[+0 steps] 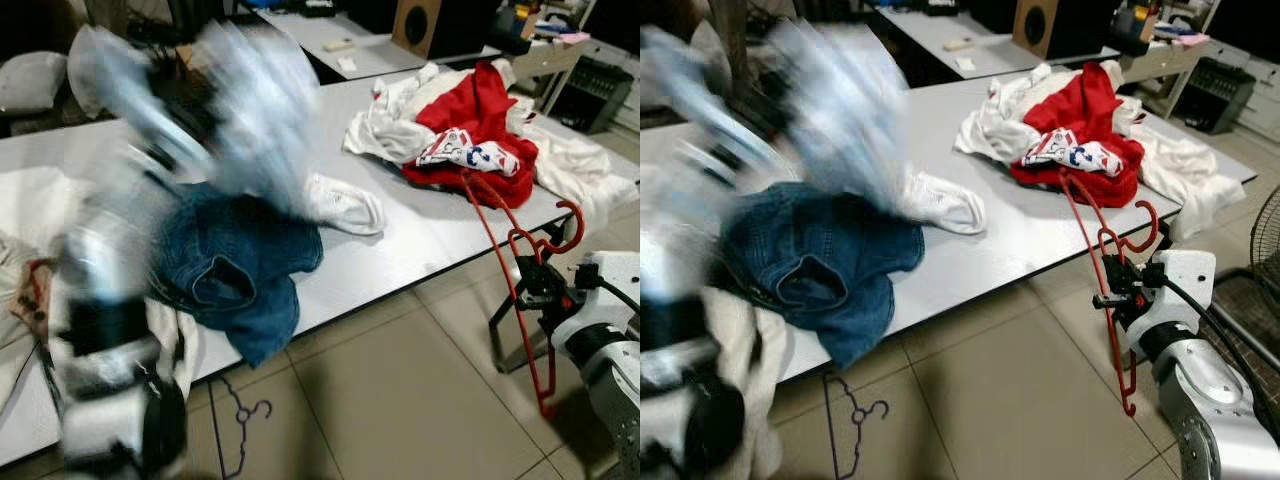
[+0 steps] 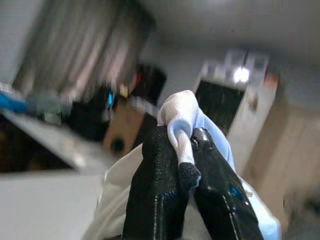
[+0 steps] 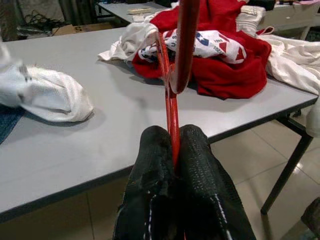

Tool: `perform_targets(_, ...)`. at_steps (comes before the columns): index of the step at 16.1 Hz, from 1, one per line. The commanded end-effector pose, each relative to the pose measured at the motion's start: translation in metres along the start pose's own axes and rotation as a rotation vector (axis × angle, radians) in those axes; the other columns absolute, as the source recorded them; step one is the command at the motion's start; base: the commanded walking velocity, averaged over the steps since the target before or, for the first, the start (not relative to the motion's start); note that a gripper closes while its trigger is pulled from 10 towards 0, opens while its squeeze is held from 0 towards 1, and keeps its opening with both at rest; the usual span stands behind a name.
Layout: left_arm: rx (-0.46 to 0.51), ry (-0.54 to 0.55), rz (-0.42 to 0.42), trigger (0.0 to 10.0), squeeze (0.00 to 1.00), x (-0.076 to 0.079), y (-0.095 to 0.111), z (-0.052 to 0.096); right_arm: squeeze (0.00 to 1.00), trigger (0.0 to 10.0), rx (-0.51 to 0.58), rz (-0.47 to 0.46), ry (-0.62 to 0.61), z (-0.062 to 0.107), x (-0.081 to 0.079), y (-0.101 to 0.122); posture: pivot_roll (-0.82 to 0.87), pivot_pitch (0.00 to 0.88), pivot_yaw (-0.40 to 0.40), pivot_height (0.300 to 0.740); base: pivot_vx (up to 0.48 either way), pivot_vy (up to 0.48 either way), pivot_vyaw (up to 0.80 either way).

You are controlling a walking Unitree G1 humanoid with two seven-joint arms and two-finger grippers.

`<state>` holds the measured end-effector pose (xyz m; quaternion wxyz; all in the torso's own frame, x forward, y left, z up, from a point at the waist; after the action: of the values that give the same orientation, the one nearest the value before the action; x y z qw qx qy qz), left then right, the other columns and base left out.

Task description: Hang hanger

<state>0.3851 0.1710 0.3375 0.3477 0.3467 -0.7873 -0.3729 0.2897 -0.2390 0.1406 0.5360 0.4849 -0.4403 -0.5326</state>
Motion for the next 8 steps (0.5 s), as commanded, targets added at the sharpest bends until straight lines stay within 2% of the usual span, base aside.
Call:
perform_targets(1,0.039,0.007,0.063,0.0,0.0,-0.006,0.009,0.0,0.0,10.0,0.027,0.0,-0.017,0.0,0.003,0.006,-0.1,0.0,-0.014,0.74,0.0,0.0,0.0)
perform_targets(2,0.078,0.065,0.08,0.0,0.0,-0.027,0.025,0.007,0.0,10.0,0.035,-0.008,-0.017,-0.001,0.001,0.007,-0.09,0.0,-0.009,0.74,0.0,0.0,0.0)
perform_targets(3,0.025,0.131,0.026,0.0,0.0,-0.049,0.02,0.018,0.0,10.0,0.038,-0.013,-0.018,-0.001,0.0,0.007,-0.09,0.0,-0.006,0.74,0.0,0.0,0.0)
perform_targets(4,-0.13,0.261,-0.1,0.0,0.0,-0.083,-0.004,0.041,0.0,10.0,0.039,-0.016,-0.017,0.0,-0.001,0.006,-0.09,0.0,-0.003,0.74,0.0,0.0,0.0)
perform_targets(5,-0.254,0.404,-0.177,0.0,0.0,-0.111,-0.022,0.065,0.0,10.0,0.039,-0.019,-0.017,0.001,-0.002,0.005,-0.09,0.0,-0.003,0.74,0.0,0.0,0.0)
perform_targets(6,-0.341,0.565,-0.303,0.0,0.0,-0.141,-0.029,0.094,0.0,10.0,0.037,-0.022,-0.019,0.001,-0.002,0.004,-0.09,0.0,-0.004,0.74,0.0,0.0,0.0)
perform_targets(7,-0.356,0.635,-0.349,0.0,0.0,-0.153,-0.027,0.108,0.0,10.0,0.034,-0.022,-0.019,0.002,-0.002,0.003,-0.09,0.0,-0.005,0.74,0.0,0.0,0.0)
perform_targets(8,-0.331,0.729,-0.382,0.0,0.0,-0.167,-0.019,0.126,0.0,10.0,0.029,-0.021,-0.017,0.003,-0.002,0.002,-0.09,0.0,-0.009,0.74,0.0,0.0,0.0)
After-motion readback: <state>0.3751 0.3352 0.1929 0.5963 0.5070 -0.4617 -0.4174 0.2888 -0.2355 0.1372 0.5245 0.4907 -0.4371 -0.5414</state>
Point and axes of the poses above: a point about 5 cm out from each wrist's last joint towards the gripper, its own z axis pointing back from the gripper into the wrist, its own y axis along the axis of the wrist's last joint, x = y × z, the point moved 6 cm from there along -z, pointing out of the wrist towards the gripper, and after that the axes turned 3 degrees about -z, right-handed, at the moved point
